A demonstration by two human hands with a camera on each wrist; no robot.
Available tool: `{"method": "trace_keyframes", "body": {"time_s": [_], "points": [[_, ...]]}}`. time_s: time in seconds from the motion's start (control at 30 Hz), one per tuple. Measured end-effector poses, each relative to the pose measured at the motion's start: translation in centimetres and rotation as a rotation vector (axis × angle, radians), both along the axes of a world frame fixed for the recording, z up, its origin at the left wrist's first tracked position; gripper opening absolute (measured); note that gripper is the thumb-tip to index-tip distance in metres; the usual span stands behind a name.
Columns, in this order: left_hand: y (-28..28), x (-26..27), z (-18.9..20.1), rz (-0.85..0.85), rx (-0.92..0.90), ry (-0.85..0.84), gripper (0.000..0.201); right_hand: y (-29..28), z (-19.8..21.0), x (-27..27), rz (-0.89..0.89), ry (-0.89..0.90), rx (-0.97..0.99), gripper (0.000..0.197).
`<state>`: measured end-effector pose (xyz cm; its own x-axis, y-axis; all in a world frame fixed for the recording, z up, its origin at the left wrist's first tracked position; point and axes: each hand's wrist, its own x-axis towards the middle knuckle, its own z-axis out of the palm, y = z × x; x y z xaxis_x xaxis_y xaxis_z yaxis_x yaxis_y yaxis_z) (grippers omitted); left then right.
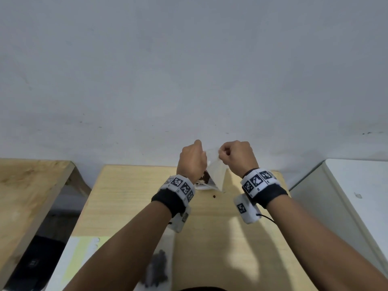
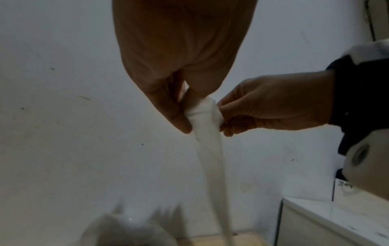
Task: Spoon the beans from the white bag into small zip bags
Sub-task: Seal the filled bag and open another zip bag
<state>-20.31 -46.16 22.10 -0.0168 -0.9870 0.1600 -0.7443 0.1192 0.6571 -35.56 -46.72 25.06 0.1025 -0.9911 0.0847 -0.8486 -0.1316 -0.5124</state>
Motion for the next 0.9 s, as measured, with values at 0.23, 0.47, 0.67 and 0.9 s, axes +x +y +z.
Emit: {"method": "trace_keyframes", "body": {"time_s": [0.23, 0.47, 0.67, 0.9], "points": [[-0.6, 0.2, 1.1, -0.155, -0.037, -0.031, 0.02, 0.2, 0.4, 1.0, 0.14, 0.087, 0.036, 0.022], [-1.7, 1.2, 0.9, -0.113, 0.075, -0.116, 0.016, -0.3, -0.7, 1.4, 0.102, 0.183, 0.192, 0.016], [-2.1, 1.6, 1.7, -0.22, 0.167, -0.191, 0.025, -0.7, -1.4, 1.4, -0.024, 0.277, 0.025, 0.035], [-2.5, 3.5, 2.1, -0.206, 0.241, -0.075, 0.016, -1.1, -2.1, 1.3, 0.072, 0.046, 0.017, 0.015]]}}
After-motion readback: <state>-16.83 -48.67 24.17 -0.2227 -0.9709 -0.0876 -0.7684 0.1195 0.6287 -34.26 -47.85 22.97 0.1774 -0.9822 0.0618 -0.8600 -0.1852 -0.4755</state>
